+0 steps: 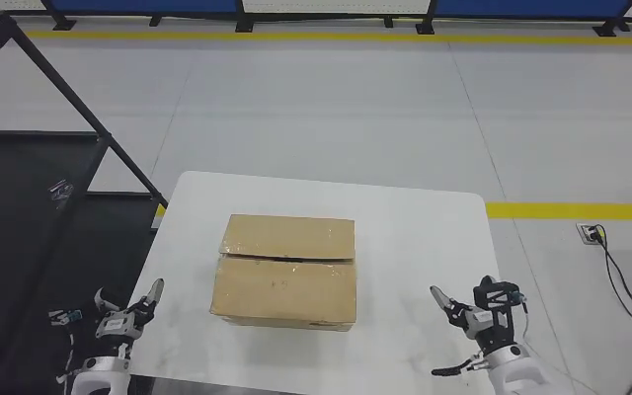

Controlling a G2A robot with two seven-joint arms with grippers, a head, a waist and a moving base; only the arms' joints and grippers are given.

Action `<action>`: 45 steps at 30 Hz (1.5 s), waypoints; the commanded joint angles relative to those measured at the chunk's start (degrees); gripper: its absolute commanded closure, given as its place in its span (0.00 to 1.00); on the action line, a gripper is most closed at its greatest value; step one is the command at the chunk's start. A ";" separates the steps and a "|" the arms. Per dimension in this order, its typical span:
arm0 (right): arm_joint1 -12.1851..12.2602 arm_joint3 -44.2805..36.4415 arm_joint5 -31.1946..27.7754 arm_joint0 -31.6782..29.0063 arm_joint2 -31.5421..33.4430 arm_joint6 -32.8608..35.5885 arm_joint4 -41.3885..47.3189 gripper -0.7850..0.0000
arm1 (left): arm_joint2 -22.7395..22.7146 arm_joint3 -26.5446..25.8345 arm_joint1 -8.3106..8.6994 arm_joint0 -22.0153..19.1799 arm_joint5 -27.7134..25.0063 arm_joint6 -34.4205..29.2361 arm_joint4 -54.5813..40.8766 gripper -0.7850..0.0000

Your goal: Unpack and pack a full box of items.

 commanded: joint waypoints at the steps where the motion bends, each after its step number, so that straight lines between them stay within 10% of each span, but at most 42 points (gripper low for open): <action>1: 0.00 0.00 -0.01 0.00 -0.01 0.00 0.08 0.00 | 0.02 0.01 0.00 0.00 -0.01 0.05 0.02 0.00; 17: -0.91 4.69 -12.10 13.75 -8.71 14.22 22.18 0.00 | 3.92 -0.81 -0.52 -4.60 -5.33 0.43 -2.36 0.00; 30: -0.91 4.79 -12.40 14.42 -9.18 15.54 22.70 0.00 | 4.32 -0.91 -0.63 -5.01 -4.68 0.02 -2.62 0.00; 45: -1.31 20.96 -26.14 28.51 -13.25 29.61 56.61 0.00 | 2.95 -0.32 -0.83 -7.19 -9.61 -5.30 -13.02 0.00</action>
